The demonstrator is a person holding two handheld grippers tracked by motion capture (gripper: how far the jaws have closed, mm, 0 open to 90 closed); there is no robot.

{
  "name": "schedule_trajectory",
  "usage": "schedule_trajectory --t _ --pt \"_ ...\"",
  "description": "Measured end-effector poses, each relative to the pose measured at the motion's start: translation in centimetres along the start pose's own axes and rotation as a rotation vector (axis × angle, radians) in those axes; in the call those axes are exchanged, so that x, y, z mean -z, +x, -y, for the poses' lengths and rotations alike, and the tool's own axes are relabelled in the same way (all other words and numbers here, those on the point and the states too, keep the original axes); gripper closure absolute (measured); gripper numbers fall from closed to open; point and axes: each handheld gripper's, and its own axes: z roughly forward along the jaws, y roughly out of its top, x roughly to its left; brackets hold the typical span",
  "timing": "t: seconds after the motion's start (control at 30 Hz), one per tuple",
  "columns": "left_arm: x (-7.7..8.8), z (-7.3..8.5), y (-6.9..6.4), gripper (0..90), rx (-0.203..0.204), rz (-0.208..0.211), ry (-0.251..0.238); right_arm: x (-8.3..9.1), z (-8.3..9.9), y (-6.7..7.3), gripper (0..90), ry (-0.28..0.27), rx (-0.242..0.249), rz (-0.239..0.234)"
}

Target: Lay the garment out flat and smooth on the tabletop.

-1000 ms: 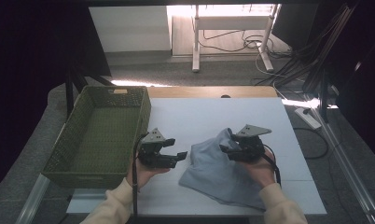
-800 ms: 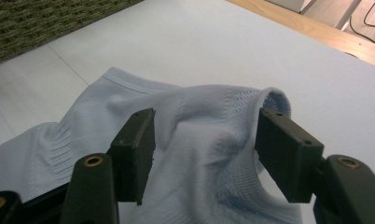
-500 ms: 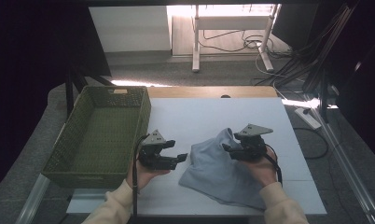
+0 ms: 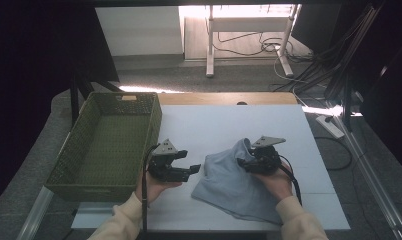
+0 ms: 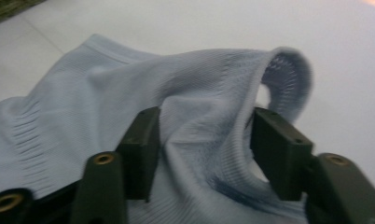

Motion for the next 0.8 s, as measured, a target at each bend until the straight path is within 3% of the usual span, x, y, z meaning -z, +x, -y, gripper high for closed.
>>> schedule_trajectory --t 0.13,0.27,0.47,0.6,0.7,0.8 --pt "-0.1 -0.1 0.1 27.4 -0.001 0.002 -0.001 -0.8 0.7 0.8 74.4 0.043 0.039 -0.054" --pt "-0.2 -0.2 0.1 27.4 -0.002 0.001 -0.001 -0.9 0.8 1.8 82.2 0.034 0.094 -0.079" --pt "-0.2 -0.3 0.2 27.5 0.003 -0.004 -0.011 -1.1 1.0 4.5 84.5 0.011 0.170 -0.232" --pt "-0.2 -0.3 0.4 27.5 0.004 -0.008 -0.011 -1.3 1.0 6.8 84.5 0.018 0.224 -0.291" --pt "-0.5 -0.3 0.4 27.4 0.006 -0.008 -0.006 -1.2 1.0 7.9 84.5 -0.004 0.222 -0.362" --pt "-1.0 -0.3 0.5 27.5 0.009 -0.006 0.008 -1.3 1.2 8.9 84.3 0.007 0.253 -0.363"
